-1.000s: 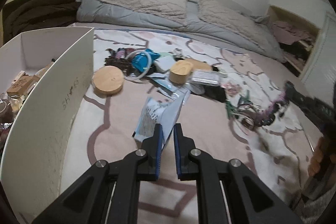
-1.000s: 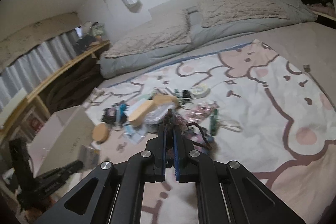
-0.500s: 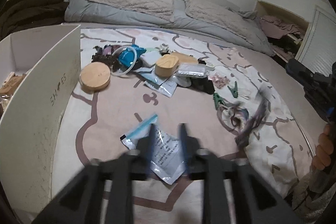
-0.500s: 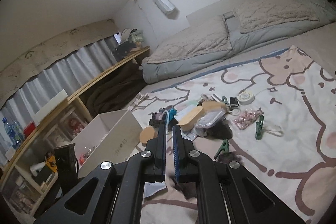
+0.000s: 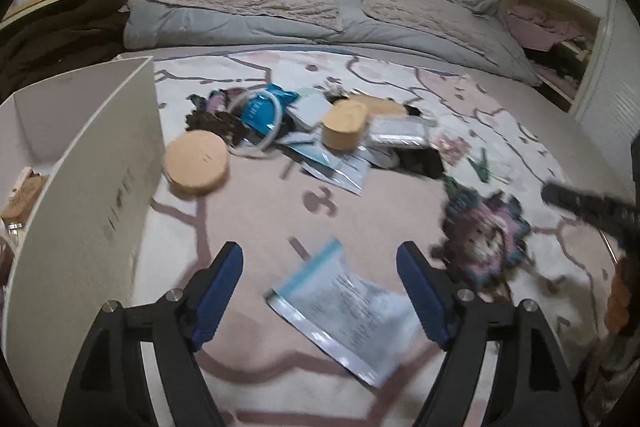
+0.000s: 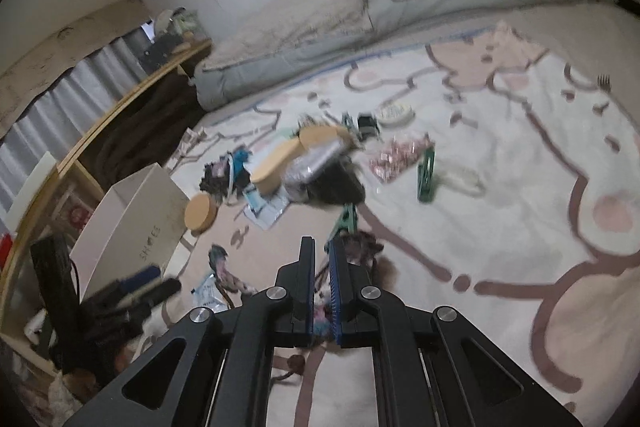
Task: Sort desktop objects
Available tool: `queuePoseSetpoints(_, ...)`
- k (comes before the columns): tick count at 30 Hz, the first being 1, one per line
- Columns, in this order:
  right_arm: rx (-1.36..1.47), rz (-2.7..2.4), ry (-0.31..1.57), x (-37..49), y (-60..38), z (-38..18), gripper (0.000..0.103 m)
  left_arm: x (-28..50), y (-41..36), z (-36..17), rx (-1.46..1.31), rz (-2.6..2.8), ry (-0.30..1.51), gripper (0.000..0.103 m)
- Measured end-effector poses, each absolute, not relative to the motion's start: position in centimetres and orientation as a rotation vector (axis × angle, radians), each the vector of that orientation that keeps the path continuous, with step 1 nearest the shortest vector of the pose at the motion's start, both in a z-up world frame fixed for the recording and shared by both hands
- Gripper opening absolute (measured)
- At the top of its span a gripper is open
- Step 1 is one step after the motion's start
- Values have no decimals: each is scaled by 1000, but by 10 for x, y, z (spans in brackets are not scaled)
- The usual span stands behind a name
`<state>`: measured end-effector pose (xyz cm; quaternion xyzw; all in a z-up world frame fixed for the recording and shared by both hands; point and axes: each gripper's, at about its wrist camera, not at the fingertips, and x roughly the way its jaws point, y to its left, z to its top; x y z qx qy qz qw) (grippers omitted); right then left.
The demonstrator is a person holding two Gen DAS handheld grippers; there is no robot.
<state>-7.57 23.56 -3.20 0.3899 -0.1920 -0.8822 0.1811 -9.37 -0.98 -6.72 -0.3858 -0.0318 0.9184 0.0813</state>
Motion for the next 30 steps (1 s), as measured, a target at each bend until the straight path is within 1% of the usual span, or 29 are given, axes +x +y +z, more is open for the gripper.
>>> queuePoseSetpoints(3,1183,-2436,-589,-82,235,-46,8,-112,-16,-71,-1195,2698,-152,79)
queuePoseSetpoints(5,1215,-2419,-601,-83,235,-51,17,-122,-16,-76,-1233,2638,-186,79)
queuePoseSetpoints(6,1221,-2419,-612,-83,236,-52,30,-126,-15,-78,-1246,2615,-191,79)
queuePoseSetpoints(7,1221,-2421,-625,-82,237,-52,52,-129,-12,-80,-1254,2601,-184,79)
queuePoseSetpoints(9,1201,-2429,-641,-80,239,-49,73,-134,-8,-84,-1268,2593,-141,79)
queuePoseSetpoints(14,1195,-2410,-669,-81,241,-48,73,-147,1,-100,-1304,2622,48,79)
queuePoseSetpoints(15,1205,-2403,-672,-82,241,-50,73,-150,0,-104,-1318,2621,58,79)
queuePoseSetpoints(18,1222,-2381,-688,-84,241,-53,73,-151,-4,-114,-1384,2547,-25,79)
queuePoseSetpoints(20,1228,-2370,-690,-84,241,-54,73,-145,-4,-114,-1382,2499,-58,79)
queuePoseSetpoints(21,1230,-2363,-690,-84,240,-55,75,-140,-2,-113,-1378,2480,-61,79)
queuePoseSetpoints(22,1231,-2354,-689,-84,239,-55,80,-134,-2,-111,-1375,2456,-76,79)
queuePoseSetpoints(24,1233,-2337,-679,-84,236,-56,85,-124,-1,-111,-1382,2430,-114,79)
queuePoseSetpoints(27,1233,-2319,-631,-81,227,-56,86,-112,1,-111,-1381,2423,-102,79)
queuePoseSetpoints(29,1226,-2318,-575,-79,217,-55,88,-108,2,-110,-1384,2422,-101,80)
queuePoseSetpoints(30,1222,-2320,-545,-77,211,-54,92,-107,1,-110,-1385,2423,-103,80)
